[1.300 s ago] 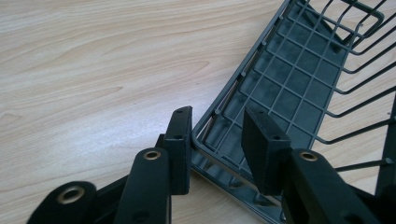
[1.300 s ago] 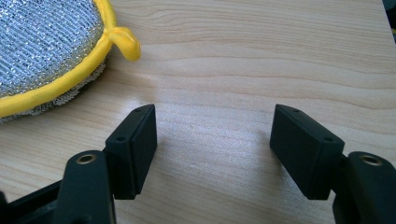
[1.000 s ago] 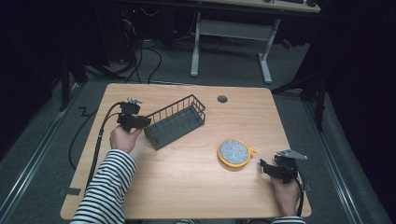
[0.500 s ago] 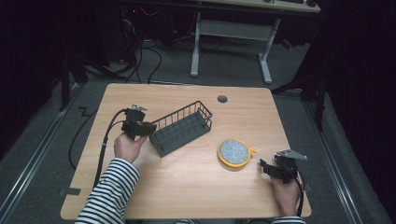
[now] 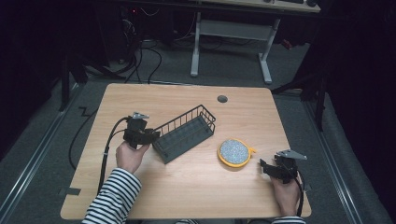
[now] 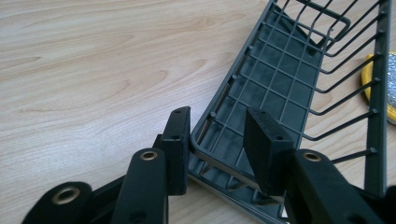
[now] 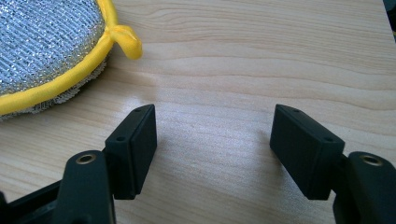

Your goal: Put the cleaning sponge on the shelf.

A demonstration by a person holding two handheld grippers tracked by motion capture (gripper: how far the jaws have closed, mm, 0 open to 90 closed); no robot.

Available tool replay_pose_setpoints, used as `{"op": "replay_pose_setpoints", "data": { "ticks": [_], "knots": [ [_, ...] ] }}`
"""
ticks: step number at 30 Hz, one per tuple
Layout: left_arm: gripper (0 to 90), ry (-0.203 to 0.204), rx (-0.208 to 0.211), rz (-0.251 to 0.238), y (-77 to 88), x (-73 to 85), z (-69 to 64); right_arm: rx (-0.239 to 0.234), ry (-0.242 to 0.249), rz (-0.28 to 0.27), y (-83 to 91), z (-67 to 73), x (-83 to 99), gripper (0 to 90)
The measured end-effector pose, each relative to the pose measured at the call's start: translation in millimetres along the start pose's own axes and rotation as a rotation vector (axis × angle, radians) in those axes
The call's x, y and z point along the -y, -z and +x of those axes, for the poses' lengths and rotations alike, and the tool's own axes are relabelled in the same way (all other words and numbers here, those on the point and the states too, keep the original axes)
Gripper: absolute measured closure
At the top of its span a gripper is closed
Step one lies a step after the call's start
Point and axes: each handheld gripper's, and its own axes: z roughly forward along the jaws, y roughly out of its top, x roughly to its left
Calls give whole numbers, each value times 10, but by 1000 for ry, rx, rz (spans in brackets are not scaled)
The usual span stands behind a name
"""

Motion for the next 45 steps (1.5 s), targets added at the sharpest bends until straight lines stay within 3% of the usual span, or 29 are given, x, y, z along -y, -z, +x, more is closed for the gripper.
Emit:
{"op": "replay_pose_setpoints", "data": {
  "ticks": [22, 27, 31, 37, 42, 45],
  "knots": [
    [606, -52, 32, 11, 28, 69, -208, 1, 3, 1, 0, 5, 1, 320],
    [466, -48, 32, 3, 29, 63, -209, 1, 3, 1, 0, 5, 1, 320],
    [381, -24, 62, -33, 108, 44, -143, 1, 2, 1, 0, 5, 0, 320],
    [344, -15, 62, -79, 243, 45, -40, 2, 3, 1, 0, 6, 0, 321],
    [338, -57, -8, -96, 380, 97, 5, 4, 5, 1, 0, 7, 0, 321],
    [338, -48, -8, -103, 405, 133, 39, 4, 5, 1, -1, 8, 0, 321]
  ]
}}
